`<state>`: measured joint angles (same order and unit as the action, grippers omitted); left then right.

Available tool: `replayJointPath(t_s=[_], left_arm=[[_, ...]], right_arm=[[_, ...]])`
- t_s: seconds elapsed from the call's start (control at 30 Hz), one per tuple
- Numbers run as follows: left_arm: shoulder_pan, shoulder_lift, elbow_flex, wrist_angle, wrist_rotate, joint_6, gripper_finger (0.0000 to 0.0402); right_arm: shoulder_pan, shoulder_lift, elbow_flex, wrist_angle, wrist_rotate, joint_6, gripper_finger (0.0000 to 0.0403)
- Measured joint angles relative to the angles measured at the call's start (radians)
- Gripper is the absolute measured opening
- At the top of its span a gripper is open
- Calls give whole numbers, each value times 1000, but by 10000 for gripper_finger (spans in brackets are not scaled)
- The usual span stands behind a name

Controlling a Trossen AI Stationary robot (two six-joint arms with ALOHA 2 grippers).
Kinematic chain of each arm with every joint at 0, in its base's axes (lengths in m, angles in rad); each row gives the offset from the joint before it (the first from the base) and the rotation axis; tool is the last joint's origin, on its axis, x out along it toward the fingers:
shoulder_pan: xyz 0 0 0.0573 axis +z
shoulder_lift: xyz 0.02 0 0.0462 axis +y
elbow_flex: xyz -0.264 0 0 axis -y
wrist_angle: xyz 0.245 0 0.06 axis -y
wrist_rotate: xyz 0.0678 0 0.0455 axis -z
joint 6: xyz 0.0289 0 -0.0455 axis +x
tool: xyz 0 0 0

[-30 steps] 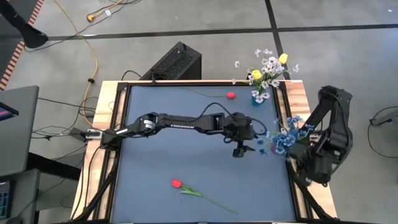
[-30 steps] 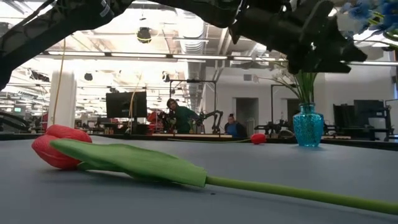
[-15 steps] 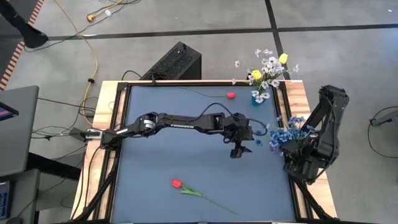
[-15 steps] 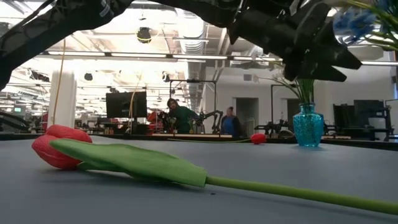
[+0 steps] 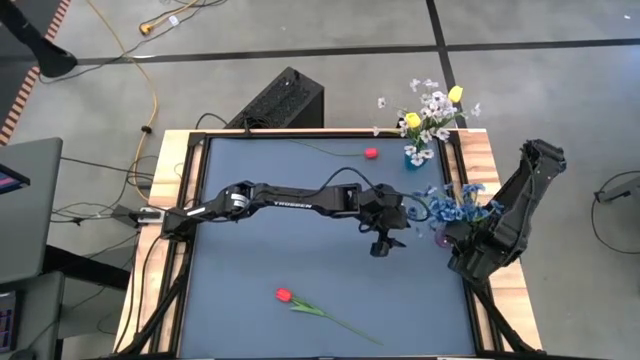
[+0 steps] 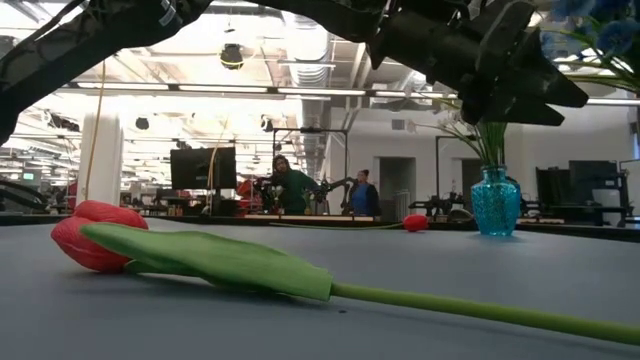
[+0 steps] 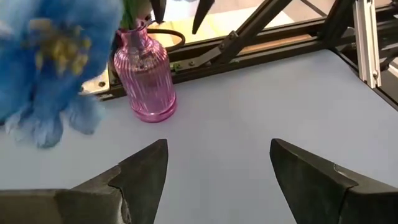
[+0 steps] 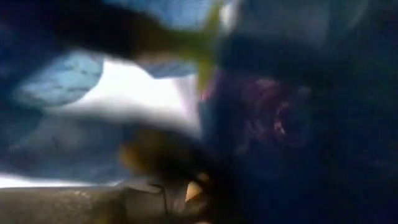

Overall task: Sort flowers into vase by color
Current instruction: Adjust the violet vase

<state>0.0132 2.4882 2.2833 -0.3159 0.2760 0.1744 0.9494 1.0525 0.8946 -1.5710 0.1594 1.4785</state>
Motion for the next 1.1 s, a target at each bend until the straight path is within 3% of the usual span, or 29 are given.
replayJointPath(t_s=[0.4,0.6,0.77,1.1], left_arm=[[1,0,0,10,37,44,271],[0,0,0,23,59,50,271],[0,0,0,23,59,58,271],[1,2,-177,211,53,-20,271]], right_arm=[[-220,0,52,0,-33,-320,130],[-291,0,59,0,-97,-388,118],[-346,0,51,1,-32,-398,117],[-518,0,10,0,-28,-512,116]])
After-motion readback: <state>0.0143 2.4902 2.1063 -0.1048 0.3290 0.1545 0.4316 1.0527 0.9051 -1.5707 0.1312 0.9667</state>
